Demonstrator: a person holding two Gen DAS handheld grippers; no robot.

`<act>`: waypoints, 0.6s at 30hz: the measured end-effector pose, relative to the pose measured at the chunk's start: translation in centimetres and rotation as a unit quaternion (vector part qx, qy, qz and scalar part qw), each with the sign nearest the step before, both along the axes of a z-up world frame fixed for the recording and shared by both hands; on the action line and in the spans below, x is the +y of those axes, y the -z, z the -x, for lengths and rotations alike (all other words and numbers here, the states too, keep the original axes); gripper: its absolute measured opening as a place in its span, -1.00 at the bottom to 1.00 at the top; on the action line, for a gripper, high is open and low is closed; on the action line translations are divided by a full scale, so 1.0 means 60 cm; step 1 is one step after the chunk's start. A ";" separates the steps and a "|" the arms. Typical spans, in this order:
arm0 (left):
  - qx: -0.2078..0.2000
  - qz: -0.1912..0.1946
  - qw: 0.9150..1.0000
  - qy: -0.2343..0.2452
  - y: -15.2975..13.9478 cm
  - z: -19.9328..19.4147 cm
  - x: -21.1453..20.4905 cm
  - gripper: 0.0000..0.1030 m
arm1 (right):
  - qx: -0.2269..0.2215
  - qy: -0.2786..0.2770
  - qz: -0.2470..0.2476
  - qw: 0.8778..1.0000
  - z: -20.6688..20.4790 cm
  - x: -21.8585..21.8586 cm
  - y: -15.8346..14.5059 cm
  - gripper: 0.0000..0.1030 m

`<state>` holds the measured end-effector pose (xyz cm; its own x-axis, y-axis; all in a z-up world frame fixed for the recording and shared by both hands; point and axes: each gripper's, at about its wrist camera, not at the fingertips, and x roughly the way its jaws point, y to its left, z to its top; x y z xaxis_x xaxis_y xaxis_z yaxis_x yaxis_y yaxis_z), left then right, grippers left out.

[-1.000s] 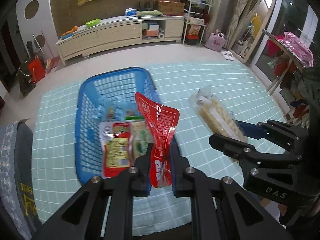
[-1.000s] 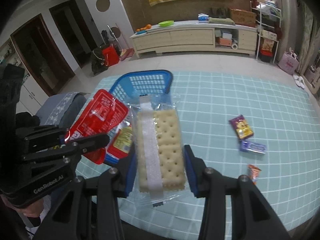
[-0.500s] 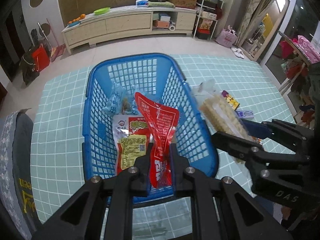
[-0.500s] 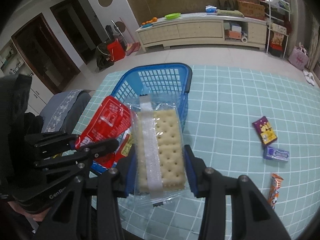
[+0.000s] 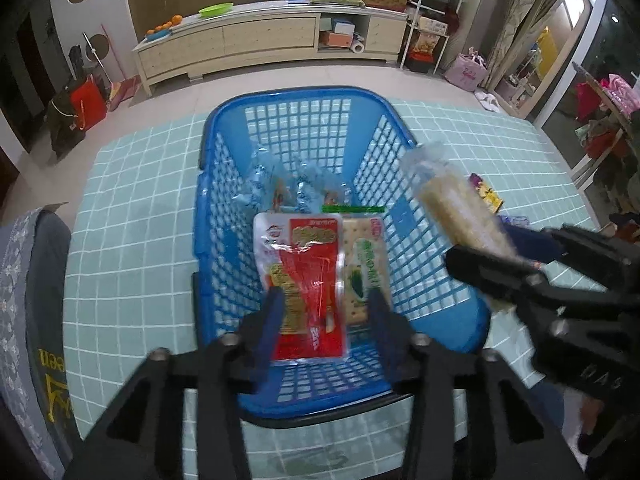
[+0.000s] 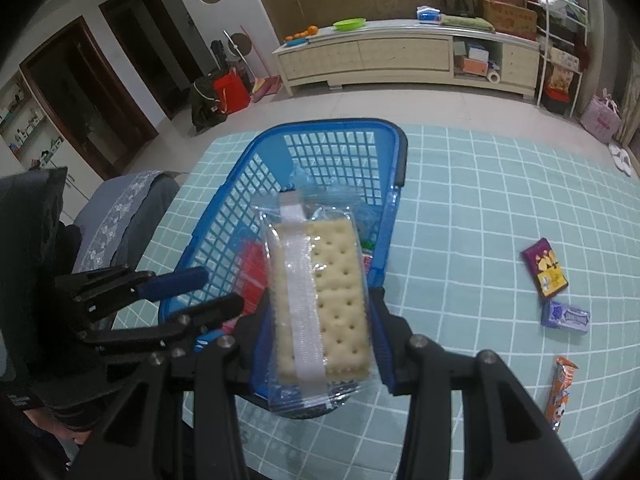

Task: Organize snacks
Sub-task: 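Open the left tool to drop the red packet while the right tool releases the cracker bag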

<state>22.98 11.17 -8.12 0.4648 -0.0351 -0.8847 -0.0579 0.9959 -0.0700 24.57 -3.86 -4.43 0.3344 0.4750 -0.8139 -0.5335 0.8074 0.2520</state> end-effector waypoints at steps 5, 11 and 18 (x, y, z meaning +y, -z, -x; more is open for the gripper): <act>-0.009 0.005 1.000 -0.005 -0.013 0.024 0.018 0.02 | -0.007 0.015 -0.001 1.000 0.009 -0.004 -0.017 -0.06; -0.037 0.000 0.999 -0.002 -0.042 0.045 0.030 0.09 | -0.015 0.029 0.011 0.999 0.019 0.009 -0.032 -0.06; -0.059 -0.013 0.998 -0.001 -0.052 0.049 0.049 0.09 | -0.013 0.053 0.032 0.998 0.023 0.040 -0.029 -0.06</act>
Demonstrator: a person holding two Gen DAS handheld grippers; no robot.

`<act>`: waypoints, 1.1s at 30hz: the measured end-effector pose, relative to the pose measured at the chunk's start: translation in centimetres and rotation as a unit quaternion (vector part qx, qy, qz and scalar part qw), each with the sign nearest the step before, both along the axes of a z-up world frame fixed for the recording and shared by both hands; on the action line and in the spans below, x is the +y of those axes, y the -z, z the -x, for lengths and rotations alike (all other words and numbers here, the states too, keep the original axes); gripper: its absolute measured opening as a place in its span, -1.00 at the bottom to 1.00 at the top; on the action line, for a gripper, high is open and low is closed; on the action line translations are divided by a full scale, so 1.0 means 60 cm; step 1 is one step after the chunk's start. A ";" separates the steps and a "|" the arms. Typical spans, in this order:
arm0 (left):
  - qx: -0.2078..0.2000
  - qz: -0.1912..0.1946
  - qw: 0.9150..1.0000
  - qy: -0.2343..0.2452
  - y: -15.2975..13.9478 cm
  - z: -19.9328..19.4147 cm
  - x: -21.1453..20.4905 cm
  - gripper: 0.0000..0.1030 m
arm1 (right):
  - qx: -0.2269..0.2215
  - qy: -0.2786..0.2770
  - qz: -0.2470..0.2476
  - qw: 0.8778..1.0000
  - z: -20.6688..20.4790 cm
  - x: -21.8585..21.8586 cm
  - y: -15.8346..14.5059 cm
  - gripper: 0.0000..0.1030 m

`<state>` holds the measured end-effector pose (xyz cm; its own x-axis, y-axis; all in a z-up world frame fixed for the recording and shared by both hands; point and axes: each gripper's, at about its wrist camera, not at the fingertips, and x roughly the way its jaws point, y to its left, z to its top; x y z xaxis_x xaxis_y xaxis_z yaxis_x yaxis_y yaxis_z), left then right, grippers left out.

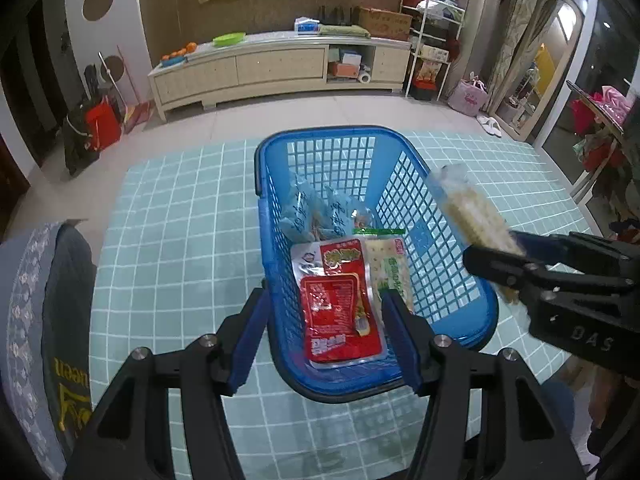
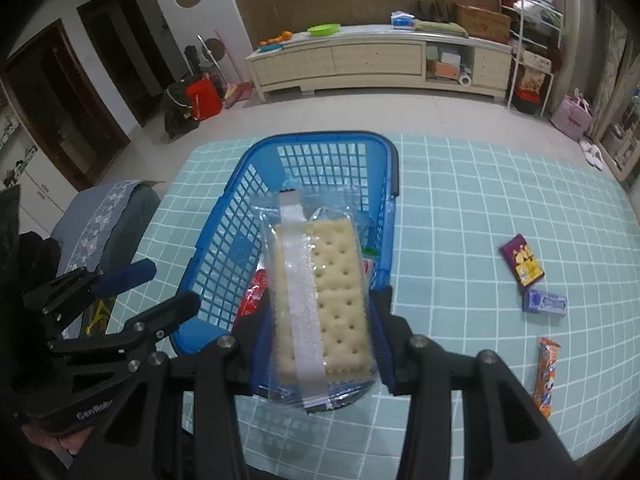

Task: Organize snacks
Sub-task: 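Open the left tool to drop the red packet while the right tool releases the cracker bag, then move both open tools back over the orange stick and purple snacks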

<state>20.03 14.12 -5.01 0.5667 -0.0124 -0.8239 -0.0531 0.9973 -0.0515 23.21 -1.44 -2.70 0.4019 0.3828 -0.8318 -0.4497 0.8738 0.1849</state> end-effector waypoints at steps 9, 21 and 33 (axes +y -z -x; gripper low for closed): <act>-0.011 -0.004 1.000 0.011 0.015 -0.006 0.019 0.09 | 0.017 0.040 0.040 0.998 -0.008 0.033 0.053 -0.06; -0.006 0.018 1.000 0.002 0.038 0.002 0.057 0.09 | -0.017 0.071 0.059 0.996 0.001 0.056 0.071 0.45; -0.017 0.009 1.000 0.017 0.003 0.030 0.010 0.18 | -0.036 0.097 0.018 0.994 0.046 -0.015 0.023 0.67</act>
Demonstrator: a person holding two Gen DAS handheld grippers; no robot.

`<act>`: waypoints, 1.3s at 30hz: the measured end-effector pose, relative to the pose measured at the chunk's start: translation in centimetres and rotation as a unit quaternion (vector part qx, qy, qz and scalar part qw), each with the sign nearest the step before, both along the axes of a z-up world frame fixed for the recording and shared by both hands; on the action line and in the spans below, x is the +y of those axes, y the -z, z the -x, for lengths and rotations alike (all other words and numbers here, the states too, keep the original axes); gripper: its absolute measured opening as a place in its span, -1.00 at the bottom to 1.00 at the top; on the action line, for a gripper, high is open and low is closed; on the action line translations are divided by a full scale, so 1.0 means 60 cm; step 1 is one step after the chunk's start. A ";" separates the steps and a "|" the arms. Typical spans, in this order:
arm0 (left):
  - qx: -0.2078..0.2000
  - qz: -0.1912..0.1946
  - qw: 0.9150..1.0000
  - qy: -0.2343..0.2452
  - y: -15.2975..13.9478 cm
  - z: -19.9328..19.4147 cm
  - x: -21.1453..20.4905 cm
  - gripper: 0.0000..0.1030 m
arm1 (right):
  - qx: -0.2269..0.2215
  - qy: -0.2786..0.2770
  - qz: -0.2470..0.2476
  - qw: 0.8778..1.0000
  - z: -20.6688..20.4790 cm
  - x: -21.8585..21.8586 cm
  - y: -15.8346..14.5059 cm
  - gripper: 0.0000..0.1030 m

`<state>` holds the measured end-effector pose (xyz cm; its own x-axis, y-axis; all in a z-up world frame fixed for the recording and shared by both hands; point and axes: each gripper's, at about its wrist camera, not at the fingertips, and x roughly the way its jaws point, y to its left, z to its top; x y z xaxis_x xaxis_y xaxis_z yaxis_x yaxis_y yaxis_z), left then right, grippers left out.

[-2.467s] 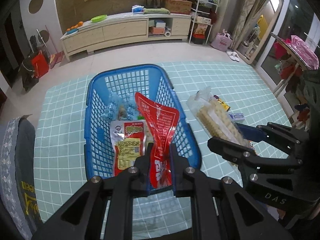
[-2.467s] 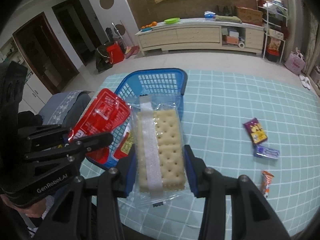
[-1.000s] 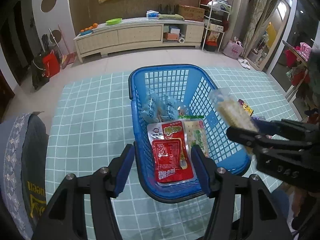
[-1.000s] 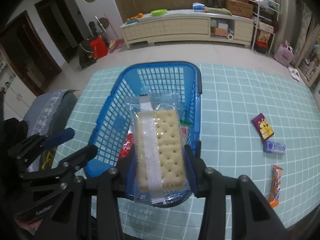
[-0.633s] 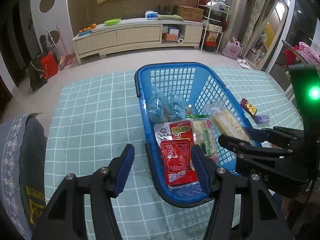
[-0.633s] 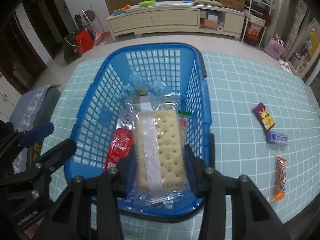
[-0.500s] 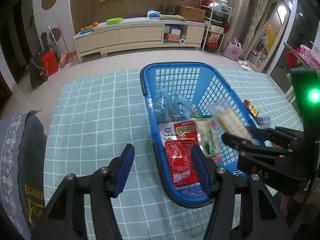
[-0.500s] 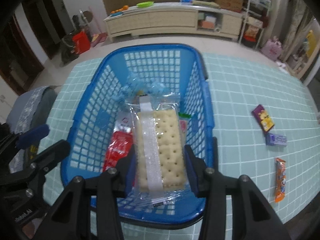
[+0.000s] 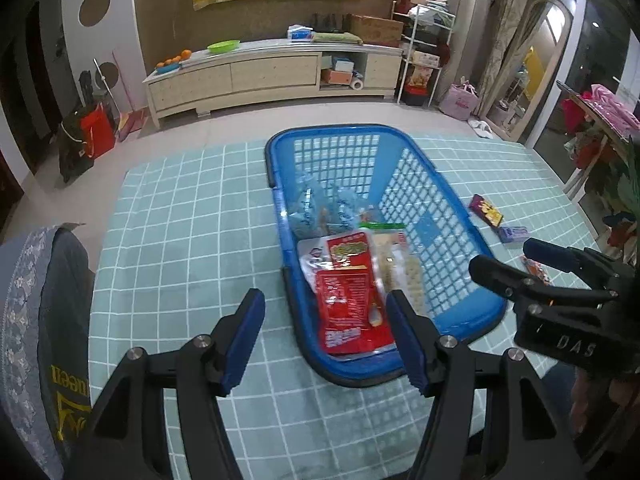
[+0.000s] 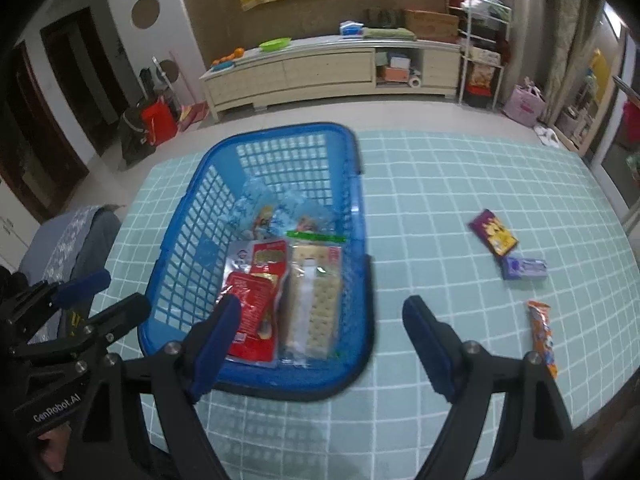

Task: Organize snacks
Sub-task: 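Move both open tools back over the orange stick and purple snacks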

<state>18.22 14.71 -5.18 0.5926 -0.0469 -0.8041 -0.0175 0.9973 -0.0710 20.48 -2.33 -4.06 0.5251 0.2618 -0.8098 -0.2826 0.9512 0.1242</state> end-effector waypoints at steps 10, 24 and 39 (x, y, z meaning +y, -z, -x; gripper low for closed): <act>-0.012 -0.002 1.000 0.025 -0.027 0.018 -0.077 0.25 | -0.012 0.012 -0.006 1.000 0.023 -0.079 -0.034 0.67; -0.011 0.027 0.997 0.069 -0.033 0.004 -0.200 0.58 | -0.014 0.042 -0.022 0.999 0.035 -0.218 -0.046 0.67; 0.010 0.012 0.995 0.094 -0.014 -0.043 -0.335 0.58 | -0.012 0.073 -0.010 0.997 0.010 -0.351 -0.022 0.67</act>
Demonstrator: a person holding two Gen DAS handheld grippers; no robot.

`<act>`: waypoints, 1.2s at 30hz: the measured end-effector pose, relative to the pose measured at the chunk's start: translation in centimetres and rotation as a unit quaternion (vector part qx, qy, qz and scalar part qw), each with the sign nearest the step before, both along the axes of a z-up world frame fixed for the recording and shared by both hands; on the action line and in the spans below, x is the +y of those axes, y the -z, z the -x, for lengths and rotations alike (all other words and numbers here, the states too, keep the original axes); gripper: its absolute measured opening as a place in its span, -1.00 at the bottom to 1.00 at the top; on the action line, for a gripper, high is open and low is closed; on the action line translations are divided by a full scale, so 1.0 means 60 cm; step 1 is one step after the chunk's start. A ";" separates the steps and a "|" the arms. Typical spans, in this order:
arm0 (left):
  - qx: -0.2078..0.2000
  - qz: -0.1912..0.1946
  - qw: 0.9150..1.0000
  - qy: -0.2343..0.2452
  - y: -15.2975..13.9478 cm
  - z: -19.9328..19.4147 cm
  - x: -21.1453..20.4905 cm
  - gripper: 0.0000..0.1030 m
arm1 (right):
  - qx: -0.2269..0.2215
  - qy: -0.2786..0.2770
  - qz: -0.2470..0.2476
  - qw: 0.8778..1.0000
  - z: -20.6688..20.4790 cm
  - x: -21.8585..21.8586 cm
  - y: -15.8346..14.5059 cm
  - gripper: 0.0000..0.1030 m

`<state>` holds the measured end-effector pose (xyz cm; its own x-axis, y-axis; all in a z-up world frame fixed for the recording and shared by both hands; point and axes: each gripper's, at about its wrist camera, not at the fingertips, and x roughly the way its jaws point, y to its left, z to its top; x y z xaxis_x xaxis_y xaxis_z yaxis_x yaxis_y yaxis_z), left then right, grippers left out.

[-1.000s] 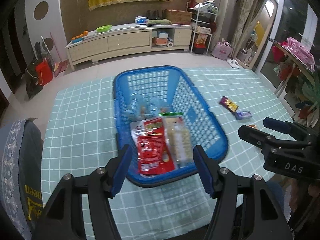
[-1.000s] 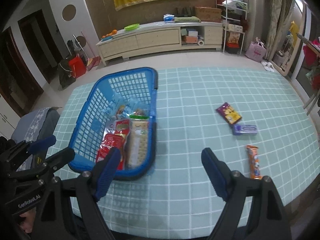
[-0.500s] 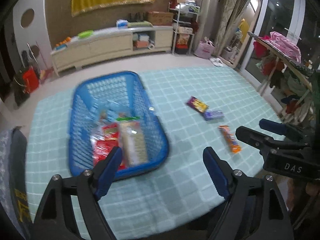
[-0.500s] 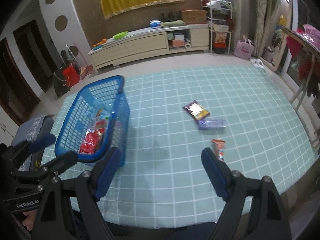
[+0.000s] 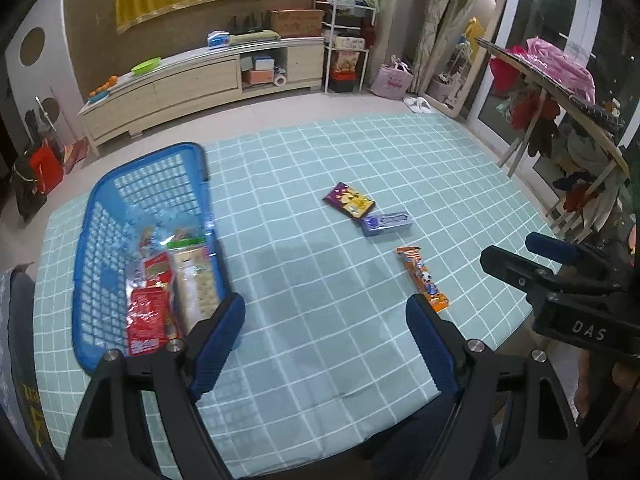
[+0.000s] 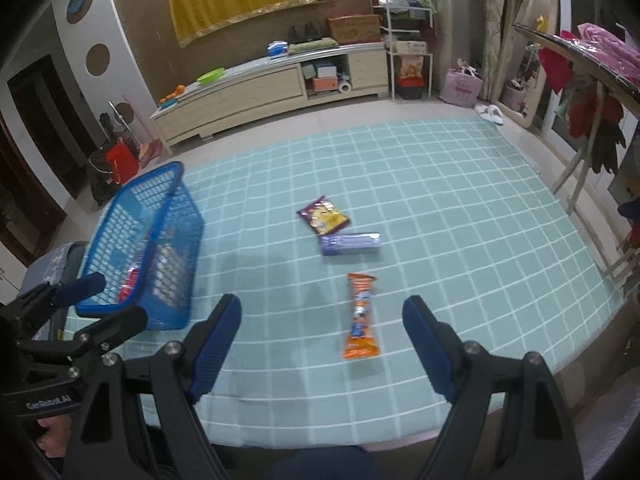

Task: Organize snacks
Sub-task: 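Move both open tools back over the orange stick and purple snacks, then close the left tool on the orange sausage stick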

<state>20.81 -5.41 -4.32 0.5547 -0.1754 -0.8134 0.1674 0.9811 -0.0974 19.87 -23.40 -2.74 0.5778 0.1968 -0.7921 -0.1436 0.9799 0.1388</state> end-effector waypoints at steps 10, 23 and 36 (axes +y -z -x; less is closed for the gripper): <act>0.035 0.001 0.999 0.030 0.039 -0.048 -0.083 0.58 | 0.016 0.019 0.004 1.000 -0.020 -0.071 0.037 0.67; 0.094 -0.024 0.993 0.073 0.110 -0.103 -0.200 0.58 | 0.028 0.044 0.025 0.998 -0.047 -0.158 0.075 0.67; 0.159 -0.032 0.983 0.084 0.203 -0.181 -0.244 0.47 | 0.047 0.059 0.018 0.997 -0.086 -0.194 0.134 0.67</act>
<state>31.68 -20.02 -16.49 0.2372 -0.1851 -0.9537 0.2996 0.9478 -0.1095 25.03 -35.04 -10.78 0.5180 0.1018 -0.8493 -0.0153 0.9938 0.1098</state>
